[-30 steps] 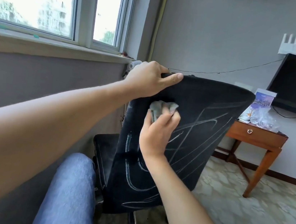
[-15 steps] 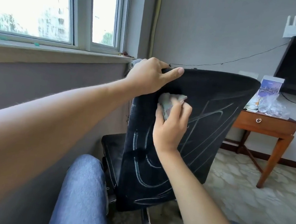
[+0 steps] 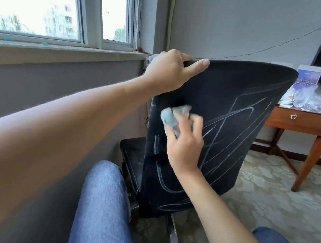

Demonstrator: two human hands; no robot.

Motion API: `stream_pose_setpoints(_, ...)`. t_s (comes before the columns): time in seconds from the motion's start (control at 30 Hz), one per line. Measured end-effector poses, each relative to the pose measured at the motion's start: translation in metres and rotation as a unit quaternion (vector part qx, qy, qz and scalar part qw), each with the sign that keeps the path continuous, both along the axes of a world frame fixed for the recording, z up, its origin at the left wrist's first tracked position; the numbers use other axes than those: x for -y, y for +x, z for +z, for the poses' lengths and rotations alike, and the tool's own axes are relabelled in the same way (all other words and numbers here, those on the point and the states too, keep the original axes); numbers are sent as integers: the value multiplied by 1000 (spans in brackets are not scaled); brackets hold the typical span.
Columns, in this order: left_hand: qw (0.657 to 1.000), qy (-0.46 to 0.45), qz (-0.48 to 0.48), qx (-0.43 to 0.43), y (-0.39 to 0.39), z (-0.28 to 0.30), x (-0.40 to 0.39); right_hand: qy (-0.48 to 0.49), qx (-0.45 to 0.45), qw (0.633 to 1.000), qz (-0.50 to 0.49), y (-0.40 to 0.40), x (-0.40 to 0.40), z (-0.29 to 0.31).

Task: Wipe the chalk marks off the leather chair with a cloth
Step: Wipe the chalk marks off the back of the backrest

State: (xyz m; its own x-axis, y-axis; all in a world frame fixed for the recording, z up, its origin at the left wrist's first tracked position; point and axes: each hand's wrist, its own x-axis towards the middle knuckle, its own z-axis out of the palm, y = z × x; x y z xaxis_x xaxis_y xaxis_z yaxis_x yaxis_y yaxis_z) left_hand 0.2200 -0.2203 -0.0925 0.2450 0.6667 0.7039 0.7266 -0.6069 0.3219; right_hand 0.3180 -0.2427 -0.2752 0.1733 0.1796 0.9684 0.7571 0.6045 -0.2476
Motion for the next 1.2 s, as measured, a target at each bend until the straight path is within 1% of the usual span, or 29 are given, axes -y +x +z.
stream_pose_setpoints(0.07, 1000, 2, 4, -2, 5, 0, 1, 21, -16, 1000, -8, -19, -4, 22)
stream_pose_setpoints(0.1, 1000, 3, 5, -4, 5, 0, 1, 23, -15, 999, -17, -27, -7, 21)
stream_pose_setpoints(0.13, 1000, 4, 3, -6, 5, 1, 0, 20, -7, 999, -24, -30, -10, 12)
stream_pose_setpoints(0.2, 1000, 6, 2, -9, 3, 1, -1, -1, 19, 999, -26, -27, -16, -26)
stream_pose_setpoints(0.27, 1000, 6, 0, -5, 2, 1, 0, -50, 30, 998, -30, -19, -18, -78)
stream_pose_setpoints(0.33, 1000, 2, 5, -1, 1, 0, 2, -127, 29, 991, -29, -16, -17, -123)
stream_pose_setpoints(0.37, 1000, 0, 8, -2, 1, 1, 3, -162, 30, 986, -24, -14, -15, -136)
stream_pose_setpoints(0.43, 1000, -4, 9, -5, -1, 2, 2, -208, 37, 977, -6, -11, -13, -144)
stream_pose_setpoints(0.53, 1000, -8, 7, -4, -1, 1, 3, -233, 29, 972, 7, -8, -5, -131)
stream_pose_setpoints(0.63, 1000, -2, 12, -6, 0, 1, 4, -239, -38, 970, 27, -12, 13, -109)
stream_pose_setpoints(0.7, 1000, -5, 15, -3, 1, 0, 4, -202, -75, 976, 34, -16, 22, -82)
stream_pose_setpoints(0.77, 1000, -5, 20, 0, 3, 0, 4, -143, -90, 985, 25, -24, 26, -47)
stream_pose_setpoints(0.83, 1000, -2, 22, -3, 5, 0, 5, -87, -76, 993, 13, -33, 22, -16)
stream_pose_setpoints(0.9, 1000, 0, 22, -4, 7, 0, 5, -55, -29, 998, -22, -44, 10, -10)
stream_pose_setpoints(0.97, 1000, -3, 26, -1, 7, 0, 5, -38, 5, 997, -60, -49, -3, -31)
stream_pose_setpoints(1.03, 1000, -7, 25, 1, 6, 0, 4, -42, 7, 996, -79, -46, -11, -73)
stream_pose_setpoints(1.07, 1000, -8, 24, 2, 4, 1, 4, -63, -1, 995, -80, -41, -11, -98)
stream_pose_setpoints(1.13, 1000, 0, 23, 1, 2, 0, 4, -146, -15, 987, -65, -29, -7, -143)
stream_pose_setpoints(1.2, 1000, 7, 27, 3, 0, 0, 4, -249, -11, 968, -33, -16, -4, -169)
